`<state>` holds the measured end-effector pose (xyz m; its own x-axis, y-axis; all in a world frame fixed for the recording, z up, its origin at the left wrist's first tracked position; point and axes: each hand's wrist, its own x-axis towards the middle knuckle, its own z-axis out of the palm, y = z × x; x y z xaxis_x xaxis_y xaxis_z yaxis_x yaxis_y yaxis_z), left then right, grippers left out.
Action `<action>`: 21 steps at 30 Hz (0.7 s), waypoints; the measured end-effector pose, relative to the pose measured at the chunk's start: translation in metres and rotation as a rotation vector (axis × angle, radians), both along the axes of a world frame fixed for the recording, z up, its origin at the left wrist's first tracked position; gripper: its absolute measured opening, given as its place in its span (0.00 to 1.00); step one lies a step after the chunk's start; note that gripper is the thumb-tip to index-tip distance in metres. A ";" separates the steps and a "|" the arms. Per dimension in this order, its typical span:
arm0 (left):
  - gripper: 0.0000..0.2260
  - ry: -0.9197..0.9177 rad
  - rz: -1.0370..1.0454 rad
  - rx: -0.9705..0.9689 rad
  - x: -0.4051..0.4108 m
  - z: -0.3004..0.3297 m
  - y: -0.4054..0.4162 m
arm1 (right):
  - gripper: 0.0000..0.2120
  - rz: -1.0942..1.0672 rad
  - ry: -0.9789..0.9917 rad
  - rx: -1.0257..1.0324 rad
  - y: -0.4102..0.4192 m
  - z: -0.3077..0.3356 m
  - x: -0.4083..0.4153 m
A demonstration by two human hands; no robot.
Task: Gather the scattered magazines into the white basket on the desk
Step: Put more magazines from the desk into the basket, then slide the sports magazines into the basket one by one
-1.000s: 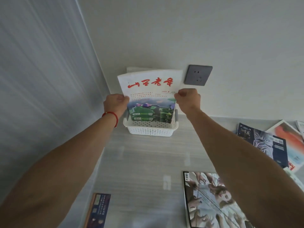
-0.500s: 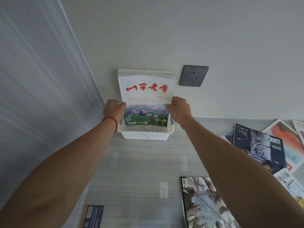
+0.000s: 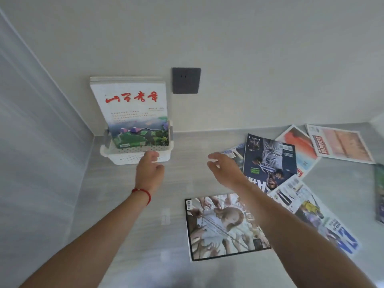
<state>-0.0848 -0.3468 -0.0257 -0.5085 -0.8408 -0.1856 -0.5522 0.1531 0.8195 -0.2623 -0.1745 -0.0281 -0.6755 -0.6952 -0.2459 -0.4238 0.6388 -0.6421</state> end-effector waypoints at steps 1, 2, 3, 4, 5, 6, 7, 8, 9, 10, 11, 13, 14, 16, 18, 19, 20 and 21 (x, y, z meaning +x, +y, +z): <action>0.19 -0.030 -0.085 0.009 -0.008 -0.006 0.025 | 0.16 -0.036 0.002 0.031 0.028 -0.006 -0.005; 0.21 -0.060 -0.168 0.013 -0.016 -0.012 0.048 | 0.16 -0.080 0.005 0.059 0.055 -0.012 -0.010; 0.23 -0.091 -0.246 0.015 -0.024 -0.017 0.070 | 0.17 -0.126 0.009 0.097 0.082 -0.018 -0.014; 0.24 -0.119 -0.315 0.018 -0.031 -0.021 0.091 | 0.19 -0.168 0.016 0.147 0.109 -0.024 -0.019; 0.25 -0.141 -0.374 0.027 -0.038 -0.025 0.110 | 0.20 -0.208 0.027 0.205 0.134 -0.032 -0.023; 0.25 -0.161 -0.427 0.034 -0.044 -0.029 0.128 | 0.22 -0.250 0.046 0.266 0.159 -0.039 -0.029; 0.25 -0.179 -0.484 0.028 -0.049 -0.032 0.144 | 0.23 -0.297 0.063 0.332 0.181 -0.044 -0.035; 0.24 -0.198 -0.549 0.007 -0.055 -0.035 0.158 | 0.26 -0.341 0.066 0.402 0.200 -0.048 -0.040; 0.24 -0.218 -0.618 -0.023 -0.060 -0.038 0.171 | 0.30 -0.375 0.057 0.465 0.218 -0.050 -0.046; 0.23 -0.238 -0.686 -0.054 -0.067 -0.041 0.182 | 0.34 -0.399 0.046 0.513 0.235 -0.052 -0.051; 0.23 -0.259 -0.745 -0.077 -0.074 -0.043 0.191 | 0.38 -0.413 0.036 0.544 0.250 -0.054 -0.056; 0.24 -0.301 -0.831 -0.107 -0.090 -0.045 0.208 | 0.46 -0.389 0.007 0.586 0.271 -0.059 -0.061; 0.24 -0.314 -0.859 -0.124 -0.098 -0.047 0.216 | 0.51 -0.342 -0.001 0.616 0.278 -0.063 -0.060; 0.24 -0.308 -0.895 -0.164 -0.112 -0.050 0.230 | 0.58 -0.225 0.027 0.684 0.284 -0.073 -0.055; 0.23 -0.289 -0.925 -0.197 -0.123 -0.054 0.242 | 0.60 -0.123 0.065 0.672 0.288 -0.082 -0.053; 0.23 -0.282 -0.948 -0.218 -0.128 -0.056 0.247 | 0.60 -0.053 0.083 0.634 0.290 -0.084 -0.055; 0.23 -0.280 -0.976 -0.254 -0.132 -0.059 0.252 | 0.61 0.048 0.106 0.592 0.293 -0.085 -0.058; 0.24 -0.281 -1.005 -0.302 -0.137 -0.061 0.256 | 0.61 0.175 0.134 0.556 0.296 -0.085 -0.062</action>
